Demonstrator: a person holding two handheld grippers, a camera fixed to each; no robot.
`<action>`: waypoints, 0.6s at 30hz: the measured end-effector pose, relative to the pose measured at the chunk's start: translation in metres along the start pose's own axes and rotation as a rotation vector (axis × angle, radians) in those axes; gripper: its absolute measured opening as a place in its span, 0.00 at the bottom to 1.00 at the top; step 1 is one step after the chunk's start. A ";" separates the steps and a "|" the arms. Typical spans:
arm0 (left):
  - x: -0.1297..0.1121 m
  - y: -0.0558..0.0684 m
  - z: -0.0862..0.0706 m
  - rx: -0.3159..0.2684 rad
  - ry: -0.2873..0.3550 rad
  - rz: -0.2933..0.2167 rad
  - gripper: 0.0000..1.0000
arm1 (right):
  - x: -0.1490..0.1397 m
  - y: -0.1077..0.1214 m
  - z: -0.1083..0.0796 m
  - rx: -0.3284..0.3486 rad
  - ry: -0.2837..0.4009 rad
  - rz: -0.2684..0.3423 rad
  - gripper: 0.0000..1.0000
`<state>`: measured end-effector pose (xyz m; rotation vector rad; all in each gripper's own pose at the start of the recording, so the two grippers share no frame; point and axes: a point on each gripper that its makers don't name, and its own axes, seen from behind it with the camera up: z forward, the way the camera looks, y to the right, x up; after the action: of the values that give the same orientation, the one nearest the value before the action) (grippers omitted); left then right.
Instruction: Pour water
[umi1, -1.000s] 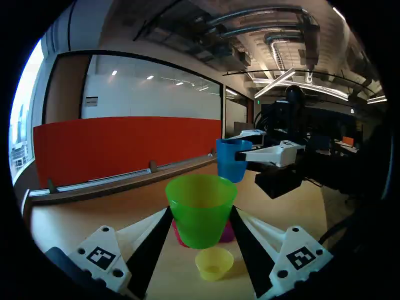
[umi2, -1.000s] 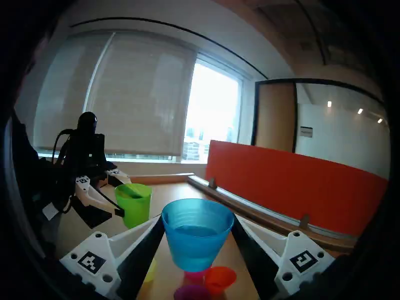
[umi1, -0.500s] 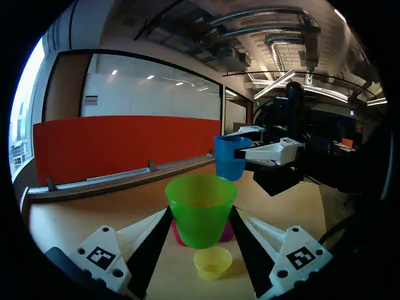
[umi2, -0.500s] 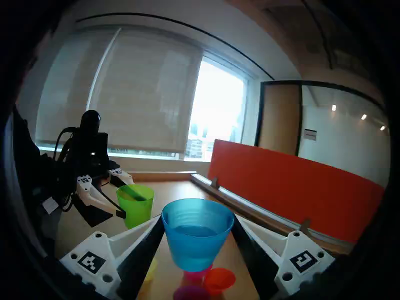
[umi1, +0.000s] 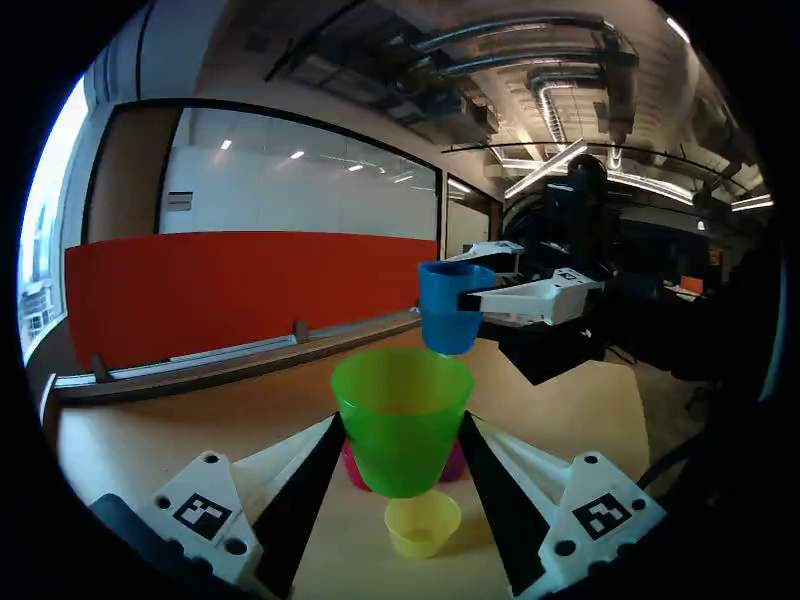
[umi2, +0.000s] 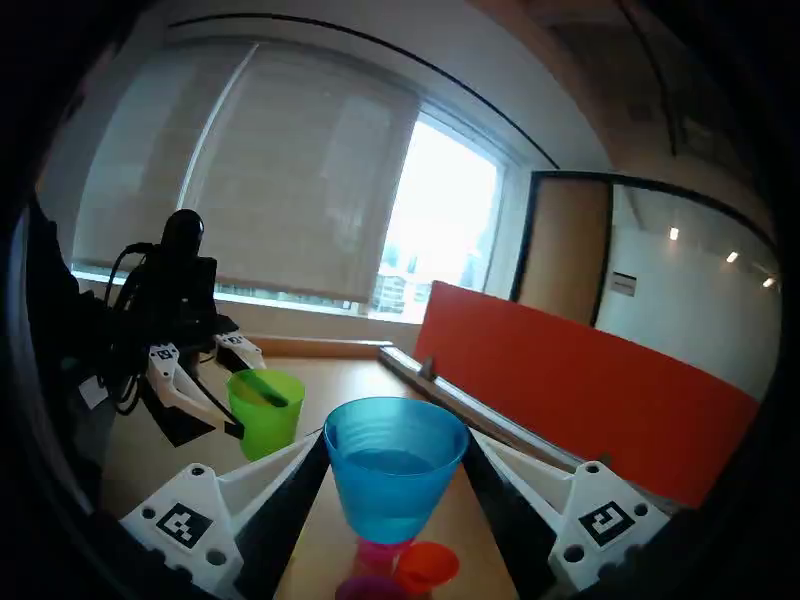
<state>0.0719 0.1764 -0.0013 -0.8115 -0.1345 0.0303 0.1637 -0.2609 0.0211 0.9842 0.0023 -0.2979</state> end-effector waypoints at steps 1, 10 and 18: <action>0.000 0.000 0.000 -0.001 0.000 0.000 0.81 | 0.001 0.000 0.000 0.000 0.001 -0.005 0.92; -0.005 0.002 0.000 -0.009 -0.005 0.002 0.81 | 0.013 0.000 0.003 0.002 0.010 -0.078 0.92; -0.007 0.003 -0.001 -0.014 -0.008 0.005 0.81 | 0.022 -0.002 0.007 0.014 0.011 -0.115 0.92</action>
<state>0.0652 0.1774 -0.0050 -0.8256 -0.1400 0.0371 0.1837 -0.2729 0.0206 1.0010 0.0673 -0.3980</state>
